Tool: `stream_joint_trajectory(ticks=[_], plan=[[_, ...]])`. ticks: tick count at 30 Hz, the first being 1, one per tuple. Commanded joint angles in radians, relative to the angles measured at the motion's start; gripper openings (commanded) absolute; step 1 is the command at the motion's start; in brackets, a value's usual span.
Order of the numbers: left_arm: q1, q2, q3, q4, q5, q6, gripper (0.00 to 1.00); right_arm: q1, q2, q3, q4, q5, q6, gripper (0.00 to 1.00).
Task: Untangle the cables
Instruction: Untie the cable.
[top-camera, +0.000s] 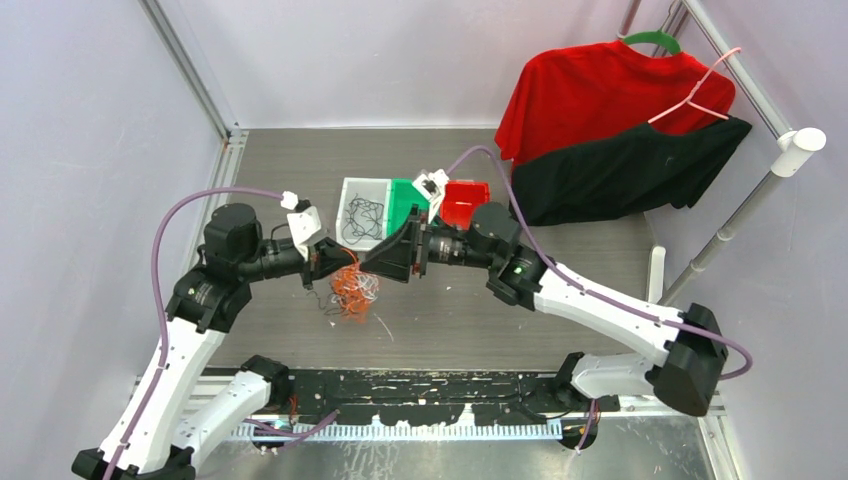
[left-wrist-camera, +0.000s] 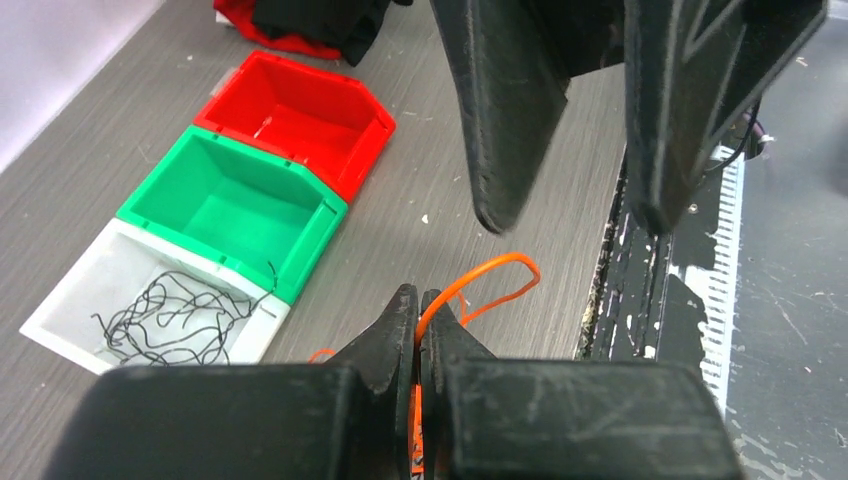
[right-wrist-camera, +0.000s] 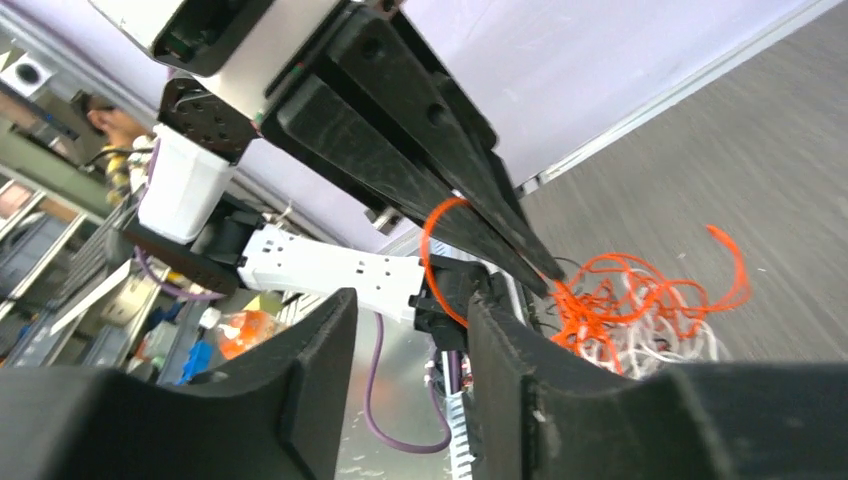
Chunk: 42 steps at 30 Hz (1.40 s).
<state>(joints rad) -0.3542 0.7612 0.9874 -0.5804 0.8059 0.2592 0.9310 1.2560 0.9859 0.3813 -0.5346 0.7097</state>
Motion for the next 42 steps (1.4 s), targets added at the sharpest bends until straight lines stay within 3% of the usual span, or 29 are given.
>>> stream_joint_trajectory(ticks=[1, 4, 8, 23, 33, 42], plan=[[-0.008, -0.011, 0.08, 0.043, 0.089, -0.034, 0.0, -0.028, -0.143, -0.026, -0.025, 0.186, -0.055, 0.55], [-0.015, -0.014, 0.094, 0.042, 0.11, -0.056, 0.0, -0.05, -0.202, -0.059, -0.069, 0.31, -0.118, 0.63], [-0.024, -0.013, 0.107, 0.044, 0.125, -0.077, 0.0, -0.046, -0.153, -0.017, -0.149, 0.276, -0.188, 0.64], [-0.043, -0.003, 0.146, 0.076, 0.122, -0.133, 0.0, 0.098, 0.029, 0.011, 0.015, 0.233, -0.221, 0.69], [-0.051, 0.016, 0.177, 0.089, 0.116, -0.167, 0.0, 0.174, 0.14, 0.001, 0.142, 0.376, -0.258, 0.69], [-0.055, 0.052, 0.281, 0.109, 0.13, -0.268, 0.0, 0.167, 0.238, -0.054, 0.174, 0.52, -0.335, 0.66]])
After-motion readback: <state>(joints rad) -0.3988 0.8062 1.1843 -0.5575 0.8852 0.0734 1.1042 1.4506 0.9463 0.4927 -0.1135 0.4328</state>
